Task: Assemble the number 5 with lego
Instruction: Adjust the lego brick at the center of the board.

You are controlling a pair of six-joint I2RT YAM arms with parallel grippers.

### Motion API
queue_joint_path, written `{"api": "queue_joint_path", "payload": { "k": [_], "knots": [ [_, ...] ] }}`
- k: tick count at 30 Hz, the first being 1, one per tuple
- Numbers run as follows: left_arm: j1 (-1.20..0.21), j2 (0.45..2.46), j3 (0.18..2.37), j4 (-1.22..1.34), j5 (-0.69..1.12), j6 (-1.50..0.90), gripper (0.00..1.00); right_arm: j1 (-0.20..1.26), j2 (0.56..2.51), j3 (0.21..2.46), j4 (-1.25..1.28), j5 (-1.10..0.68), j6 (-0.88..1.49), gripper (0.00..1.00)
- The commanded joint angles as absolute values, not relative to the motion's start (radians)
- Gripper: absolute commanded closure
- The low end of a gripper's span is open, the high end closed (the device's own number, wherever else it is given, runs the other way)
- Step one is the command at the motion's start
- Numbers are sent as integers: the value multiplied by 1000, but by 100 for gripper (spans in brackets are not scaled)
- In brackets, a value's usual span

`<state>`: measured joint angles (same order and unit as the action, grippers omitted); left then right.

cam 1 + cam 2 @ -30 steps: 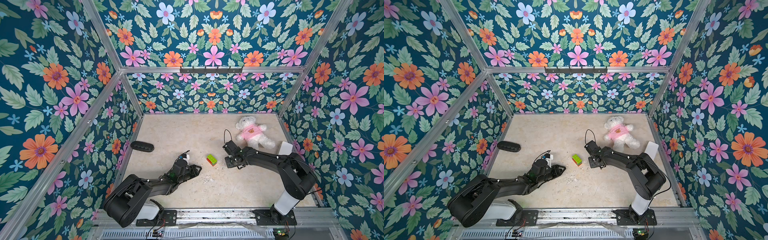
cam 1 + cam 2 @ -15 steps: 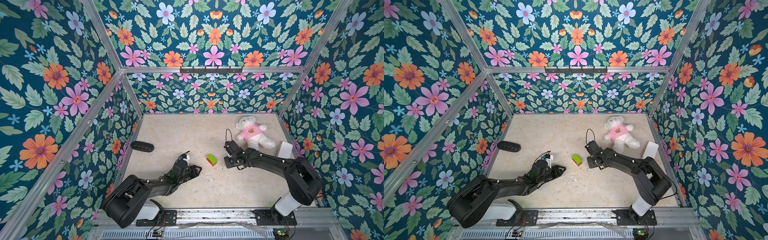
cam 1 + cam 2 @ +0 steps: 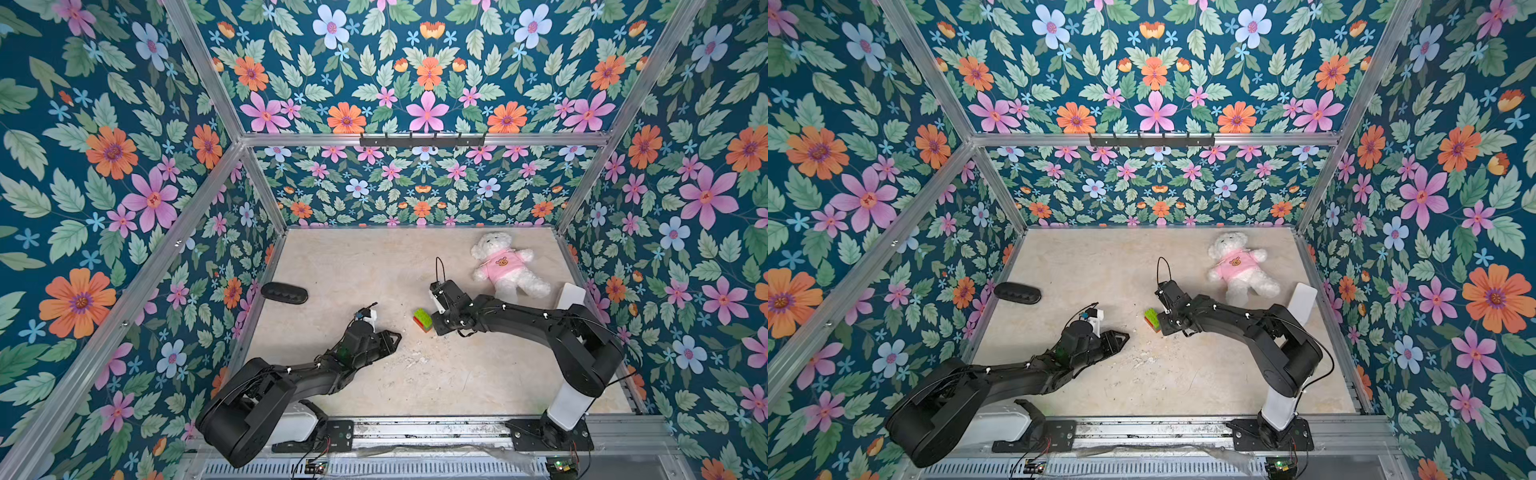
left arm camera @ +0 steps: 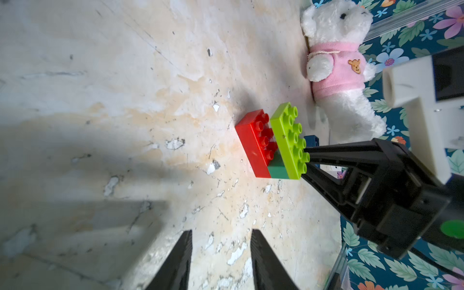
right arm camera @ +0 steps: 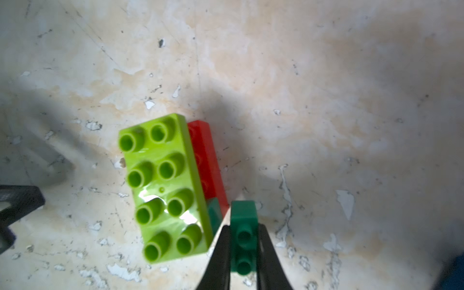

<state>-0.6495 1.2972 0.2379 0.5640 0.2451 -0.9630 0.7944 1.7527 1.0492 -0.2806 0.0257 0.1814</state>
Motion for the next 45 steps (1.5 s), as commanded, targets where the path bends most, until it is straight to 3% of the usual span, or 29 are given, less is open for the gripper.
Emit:
{"api": "queue_joint_path", "payload": {
  "k": [1, 26, 35, 45],
  "knots": [
    [-649, 1290, 236, 547, 224, -954, 58, 808, 1766, 1064, -273, 16, 166, 96],
    [-630, 1146, 243, 420, 154, -922, 55, 950, 1772, 1124, -291, -48, 232, 96],
    [-637, 1276, 306, 559, 245, -961, 44, 909, 1572, 1104, -397, 3, 240, 96],
    [-652, 1417, 369, 644, 278, -991, 39, 820, 1549, 1104, -406, 19, 236, 96]
  ]
}}
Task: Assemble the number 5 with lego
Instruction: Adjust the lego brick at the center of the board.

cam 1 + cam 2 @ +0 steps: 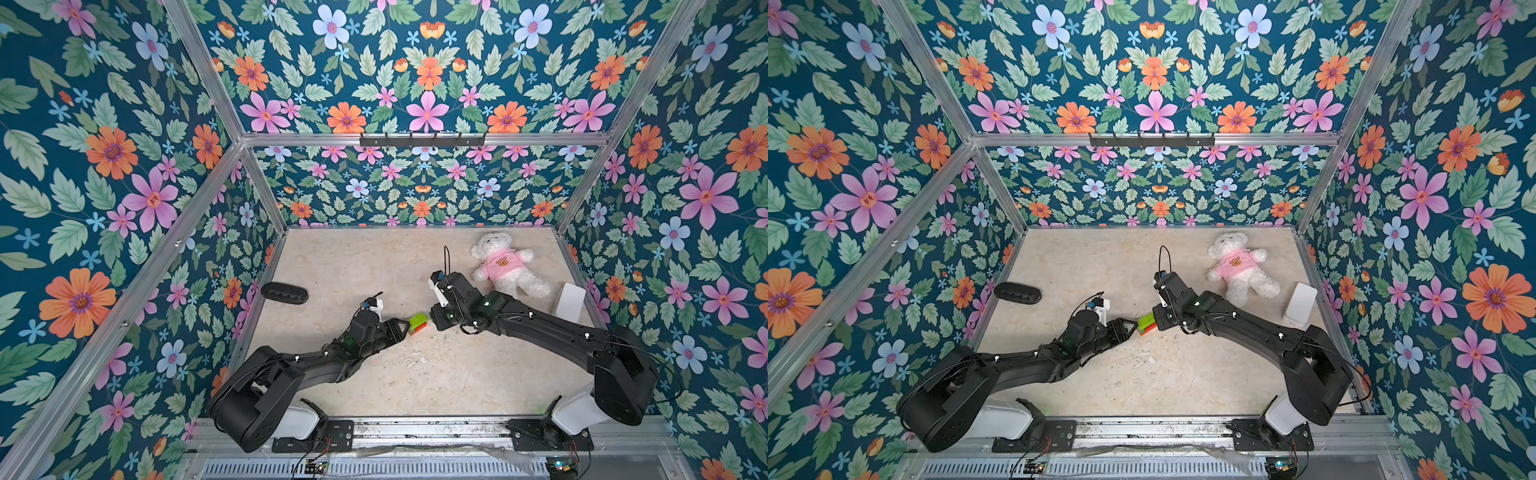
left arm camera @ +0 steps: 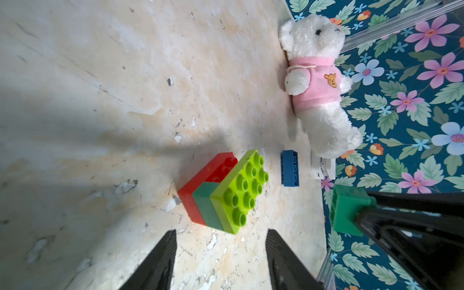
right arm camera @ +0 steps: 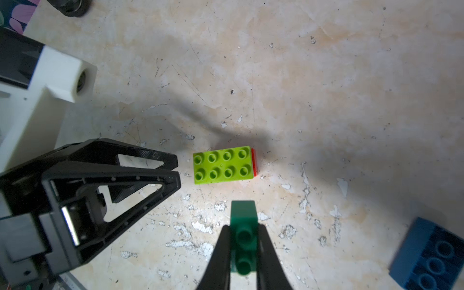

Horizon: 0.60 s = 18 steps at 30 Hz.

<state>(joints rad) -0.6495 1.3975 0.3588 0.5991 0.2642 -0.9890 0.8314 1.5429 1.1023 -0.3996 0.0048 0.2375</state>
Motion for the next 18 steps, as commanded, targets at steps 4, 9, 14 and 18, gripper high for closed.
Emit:
{"api": "queue_joint_path", "payload": {
  "k": [4, 9, 14, 18],
  "knots": [
    [-653, 1455, 379, 656, 275, -991, 41, 816, 1579, 1119, -402, 14, 231, 96],
    [-653, 1488, 382, 698, 280, -990, 45, 816, 1610, 1137, -406, 9, 228, 97],
    [-653, 1511, 370, 706, 277, -986, 48, 816, 1626, 1154, -410, 7, 221, 97],
    [-653, 1524, 342, 716, 266, -988, 52, 816, 1648, 1180, -429, 6, 208, 97]
  ]
}}
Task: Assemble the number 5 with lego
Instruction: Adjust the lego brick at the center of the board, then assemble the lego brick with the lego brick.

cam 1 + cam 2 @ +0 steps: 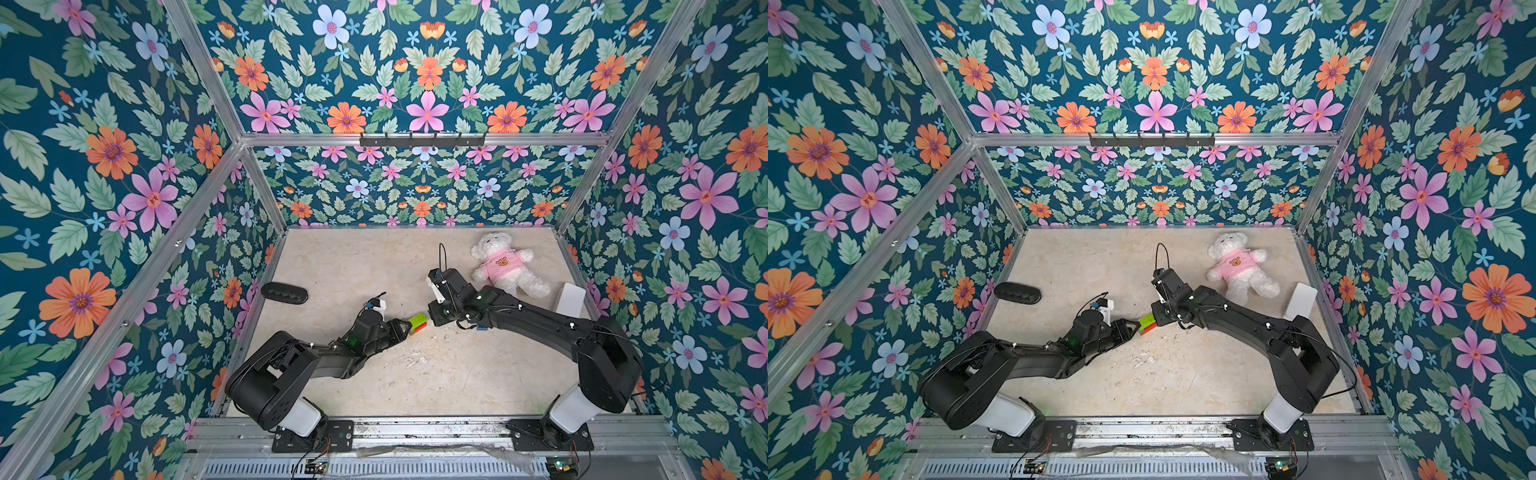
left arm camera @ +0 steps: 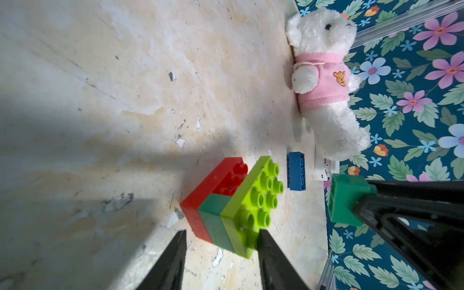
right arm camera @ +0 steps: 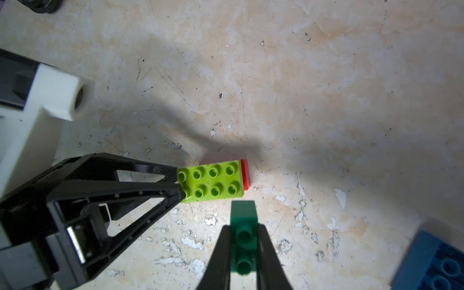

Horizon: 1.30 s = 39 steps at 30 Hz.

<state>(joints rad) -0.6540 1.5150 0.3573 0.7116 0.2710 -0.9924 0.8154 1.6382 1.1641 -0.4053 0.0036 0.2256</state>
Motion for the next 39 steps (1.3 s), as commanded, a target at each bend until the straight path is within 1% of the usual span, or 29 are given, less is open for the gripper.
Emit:
{"api": "queue_joint_path", "payload": {
  "k": [1, 5, 16, 30, 39],
  "knots": [
    [-652, 1528, 333, 721, 266, -989, 54, 816, 1649, 1186, -435, 6, 203, 97],
    [-653, 1534, 310, 726, 261, -987, 57, 816, 1707, 1220, -458, 0, 195, 97],
    [-653, 1563, 371, 632, 275, -936, 60, 816, 1769, 1295, -516, -6, 171, 97],
    [-652, 1569, 365, 628, 268, -931, 65, 824, 1830, 1350, -553, -2, 125, 98],
    [-653, 1566, 361, 624, 265, -927, 66, 824, 1855, 1372, -561, -8, 116, 98]
  ]
}}
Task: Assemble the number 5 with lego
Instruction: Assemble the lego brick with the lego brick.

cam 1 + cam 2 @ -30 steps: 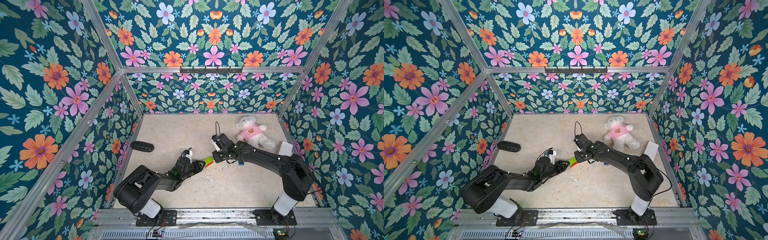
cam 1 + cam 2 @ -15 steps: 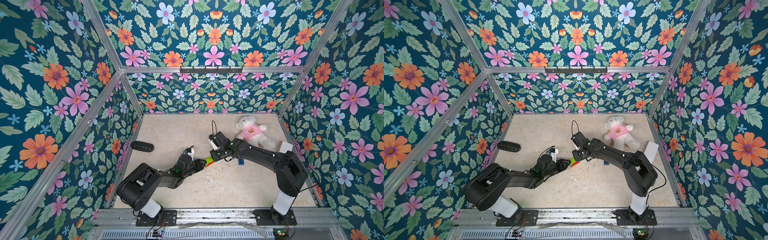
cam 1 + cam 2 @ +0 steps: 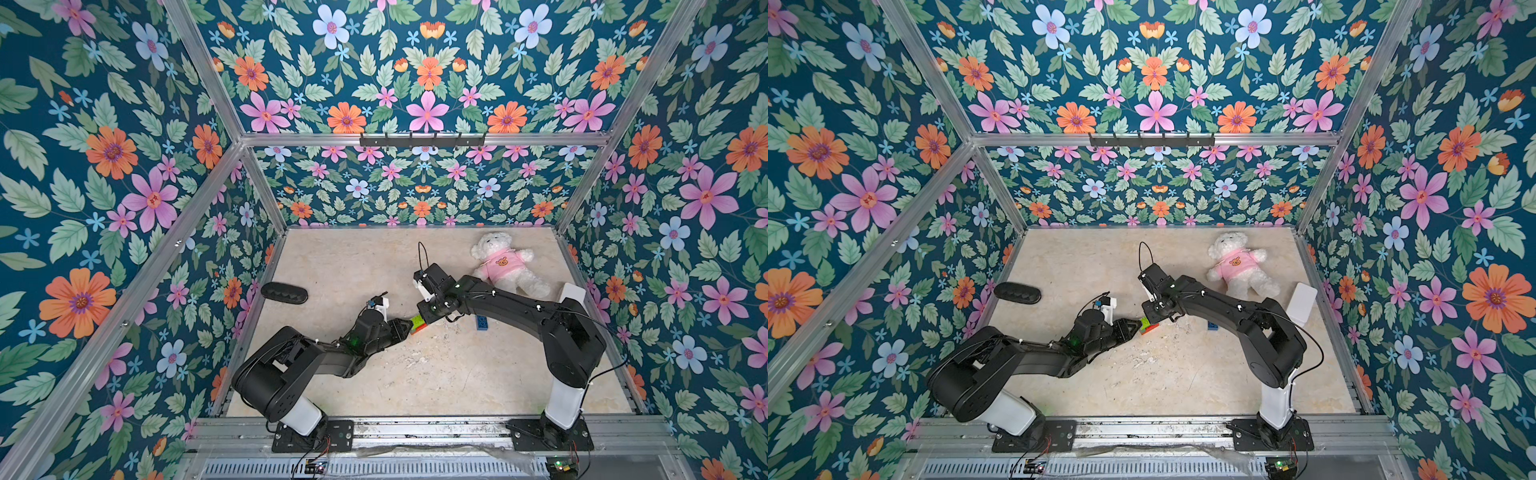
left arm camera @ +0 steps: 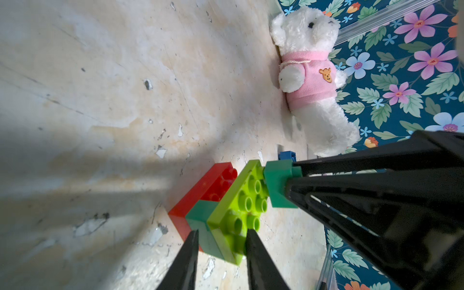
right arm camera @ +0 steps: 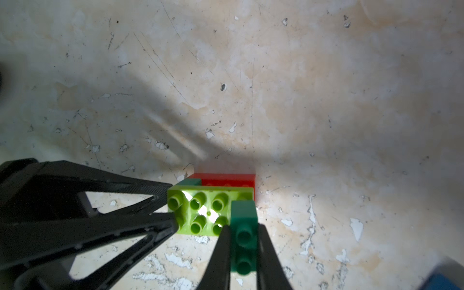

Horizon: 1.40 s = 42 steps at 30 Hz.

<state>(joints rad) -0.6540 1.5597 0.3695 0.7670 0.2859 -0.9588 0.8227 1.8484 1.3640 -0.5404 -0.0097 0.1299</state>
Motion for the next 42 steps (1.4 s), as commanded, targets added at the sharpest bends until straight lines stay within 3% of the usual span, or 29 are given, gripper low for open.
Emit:
{"api": "queue_joint_path", "payload": {
  "k": [1, 19, 31, 42],
  "knots": [
    [-652, 1566, 359, 625, 265, -926, 67, 824, 1858, 1374, -563, -9, 112, 98],
    [-653, 1568, 355, 626, 260, -924, 69, 839, 1913, 1440, -633, 5, 102, 98],
    [-652, 1581, 343, 635, 253, -920, 78, 838, 1927, 1464, -641, -26, 118, 96],
    [-651, 1593, 341, 645, 253, -920, 79, 837, 1965, 1528, -713, -30, 140, 97]
  ]
}}
